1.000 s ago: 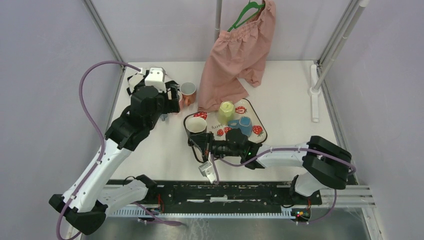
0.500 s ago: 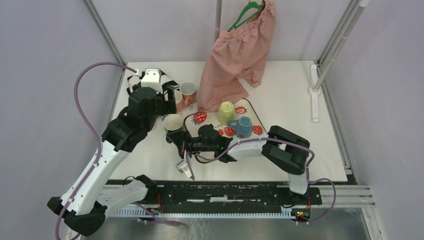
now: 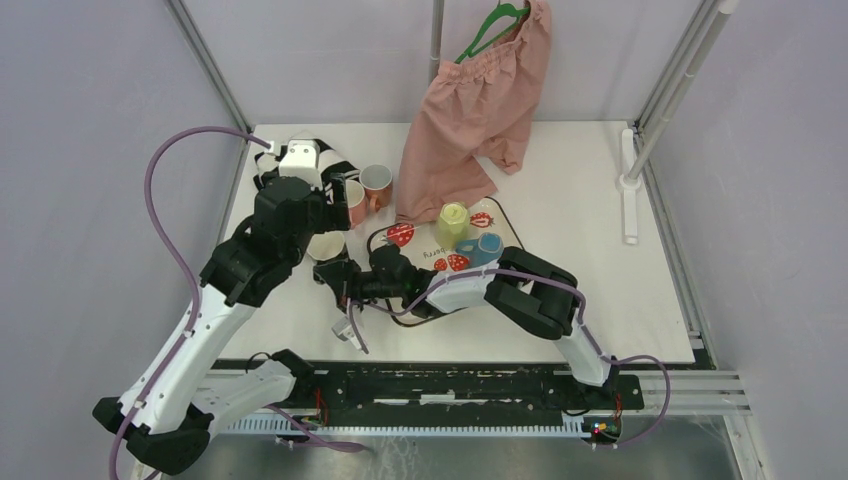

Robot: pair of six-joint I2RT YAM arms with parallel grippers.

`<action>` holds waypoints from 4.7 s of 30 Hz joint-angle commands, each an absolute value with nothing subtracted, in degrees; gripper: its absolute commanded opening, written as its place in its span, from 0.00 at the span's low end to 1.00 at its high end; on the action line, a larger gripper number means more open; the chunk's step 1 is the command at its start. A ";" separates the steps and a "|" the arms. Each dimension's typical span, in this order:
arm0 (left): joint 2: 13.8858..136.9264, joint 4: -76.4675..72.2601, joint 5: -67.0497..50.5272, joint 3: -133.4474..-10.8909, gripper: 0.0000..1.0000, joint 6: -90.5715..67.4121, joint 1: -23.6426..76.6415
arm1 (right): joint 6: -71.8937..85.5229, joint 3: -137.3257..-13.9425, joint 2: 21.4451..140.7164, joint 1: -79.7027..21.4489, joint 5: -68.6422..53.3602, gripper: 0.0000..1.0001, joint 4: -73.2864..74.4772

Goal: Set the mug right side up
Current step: Place the cup at the center of the board, then turn over the cup on the tray.

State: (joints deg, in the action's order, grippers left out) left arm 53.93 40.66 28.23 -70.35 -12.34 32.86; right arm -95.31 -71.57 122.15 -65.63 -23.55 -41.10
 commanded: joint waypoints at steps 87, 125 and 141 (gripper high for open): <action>56.07 34.22 22.25 -67.19 0.92 -20.23 32.70 | -17.28 -53.13 70.44 -62.34 26.54 0.61 -4.15; 54.34 33.74 20.93 -59.84 0.94 -23.57 32.70 | -6.68 -83.54 101.35 -37.19 0.10 0.61 40.93; 55.74 33.93 20.48 -59.15 0.94 -23.95 32.70 | -10.34 -82.27 103.43 -38.03 -6.72 0.53 42.76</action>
State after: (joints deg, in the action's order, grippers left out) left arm 55.18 34.61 19.44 -59.55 -21.71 32.86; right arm -8.60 -81.41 103.22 -37.50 -5.63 41.50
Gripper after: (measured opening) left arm 0.935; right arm 0.526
